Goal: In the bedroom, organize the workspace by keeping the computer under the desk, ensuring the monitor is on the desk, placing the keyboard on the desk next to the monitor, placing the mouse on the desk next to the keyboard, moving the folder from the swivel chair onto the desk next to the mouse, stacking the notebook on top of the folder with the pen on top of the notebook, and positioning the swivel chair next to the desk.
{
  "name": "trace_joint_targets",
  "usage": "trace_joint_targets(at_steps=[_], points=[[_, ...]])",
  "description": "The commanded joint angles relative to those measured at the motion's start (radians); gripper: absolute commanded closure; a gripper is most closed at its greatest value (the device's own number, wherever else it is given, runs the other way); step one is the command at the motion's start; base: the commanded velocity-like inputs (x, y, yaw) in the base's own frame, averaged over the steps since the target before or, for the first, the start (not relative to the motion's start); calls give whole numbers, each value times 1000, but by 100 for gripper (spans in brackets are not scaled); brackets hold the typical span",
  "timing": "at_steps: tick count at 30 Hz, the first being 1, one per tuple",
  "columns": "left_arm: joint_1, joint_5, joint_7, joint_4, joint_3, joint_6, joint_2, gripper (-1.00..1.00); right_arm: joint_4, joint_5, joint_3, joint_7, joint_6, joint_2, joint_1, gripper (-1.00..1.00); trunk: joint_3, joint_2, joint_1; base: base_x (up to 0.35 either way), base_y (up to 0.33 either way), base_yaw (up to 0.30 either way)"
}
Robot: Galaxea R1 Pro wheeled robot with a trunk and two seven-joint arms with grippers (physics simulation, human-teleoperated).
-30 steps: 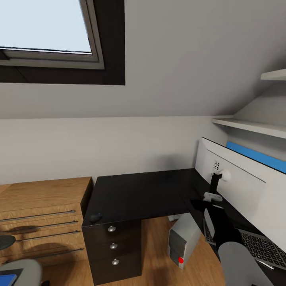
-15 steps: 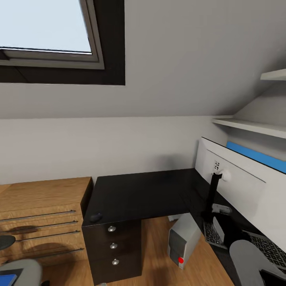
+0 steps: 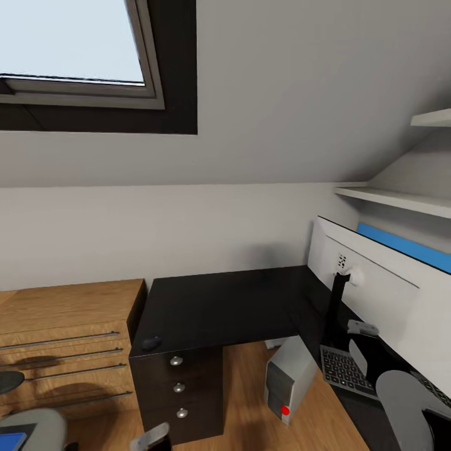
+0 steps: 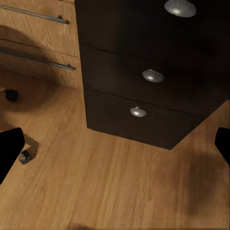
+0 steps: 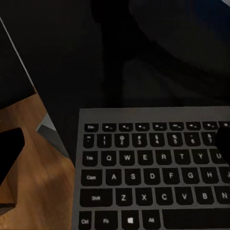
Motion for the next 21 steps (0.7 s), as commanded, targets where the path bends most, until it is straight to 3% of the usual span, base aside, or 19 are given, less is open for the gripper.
trace_joint_targets(at_steps=[1, 3, 4, 7, 12, 21], points=[[13, 11, 4, -29, -3, 9, 5, -100, -1, 10, -6, 2, 6, 1, -1, -100, -1, -1, 0, 0, 0, 0], [73, 20, 4, -162, -3, 107, 30, -100, -1, 8, -7, 2, 7, 1, -1, -100, -1, -1, 0, 0, 0, 0], [81, 25, 4, -181, -3, 127, 34, -100, -1, 8, -7, 2, 7, 1, -1, -100, -1, -1, 0, 0, 0, 0], [106, 85, 5, -237, -2, 194, 46, -100, -1, 8, -7, 2, 7, 1, -1, -100, -1, -1, 0, 0, 0, 0], [113, 127, 6, -254, 1, 214, 51, -100, -4, 10, -6, -6, 8, -6, -1, -100, -1, -1, 0, 0, 0, 0], [114, 136, 6, -257, 3, 218, 52, -100, -2, 11, -6, -47, 4, -9, -1, -100, -23, -50, 27, 0, 0, 0]])
